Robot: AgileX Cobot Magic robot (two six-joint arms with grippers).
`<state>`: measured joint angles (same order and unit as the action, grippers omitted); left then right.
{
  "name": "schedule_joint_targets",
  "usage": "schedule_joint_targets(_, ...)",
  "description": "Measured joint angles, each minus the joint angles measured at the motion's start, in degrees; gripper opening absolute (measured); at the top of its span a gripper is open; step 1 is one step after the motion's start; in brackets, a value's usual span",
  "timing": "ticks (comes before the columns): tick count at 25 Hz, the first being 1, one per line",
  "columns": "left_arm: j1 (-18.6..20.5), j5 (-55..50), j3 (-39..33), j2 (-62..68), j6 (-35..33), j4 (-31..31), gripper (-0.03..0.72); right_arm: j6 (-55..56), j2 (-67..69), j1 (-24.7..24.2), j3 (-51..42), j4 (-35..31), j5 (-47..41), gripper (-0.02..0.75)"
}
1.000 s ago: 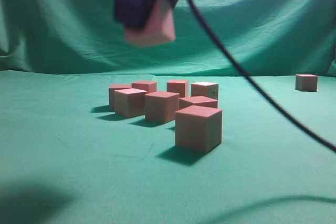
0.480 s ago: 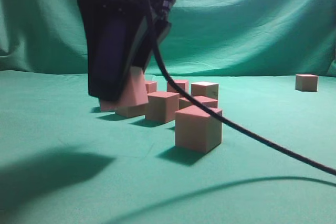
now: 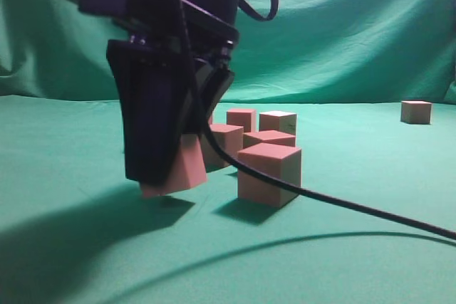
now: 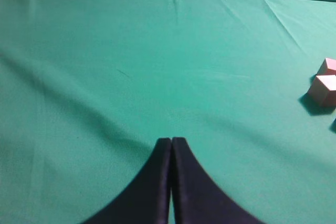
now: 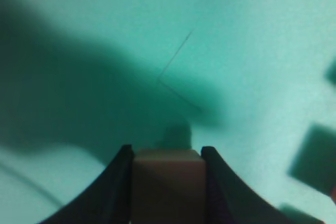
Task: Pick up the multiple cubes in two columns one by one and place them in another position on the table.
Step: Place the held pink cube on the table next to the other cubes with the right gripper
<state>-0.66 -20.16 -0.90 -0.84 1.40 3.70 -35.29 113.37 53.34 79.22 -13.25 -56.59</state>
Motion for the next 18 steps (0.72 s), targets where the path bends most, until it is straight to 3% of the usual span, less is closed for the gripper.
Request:
schedule_joint_targets(11,0.0,0.0,0.0,0.0,0.0,0.0,0.000,3.3,0.1,0.0,0.0,1.6,0.4,0.265)
schedule_joint_targets(13,0.0,0.0,0.0,0.0,0.0,0.0,0.000,3.7,0.1,0.0,0.0,2.1,0.3,0.338)
schedule_joint_targets(14,0.0,0.0,0.0,0.0,0.0,0.0,0.000,3.8,0.1,0.0,0.0,2.2,0.3,0.328)
schedule_joint_targets(16,0.0,0.0,0.0,0.0,0.0,0.0,0.000,4.0,0.1,0.0,0.0,2.2,0.2,0.414)
schedule_joint_targets(17,0.0,0.0,0.0,0.0,0.0,0.0,0.000,4.1,0.1,0.0,0.0,2.2,0.1,0.396)
schedule_joint_targets(18,0.0,0.0,0.0,0.0,0.0,0.0,0.000,4.2,0.1,0.0,0.0,2.2,-0.1,0.445)
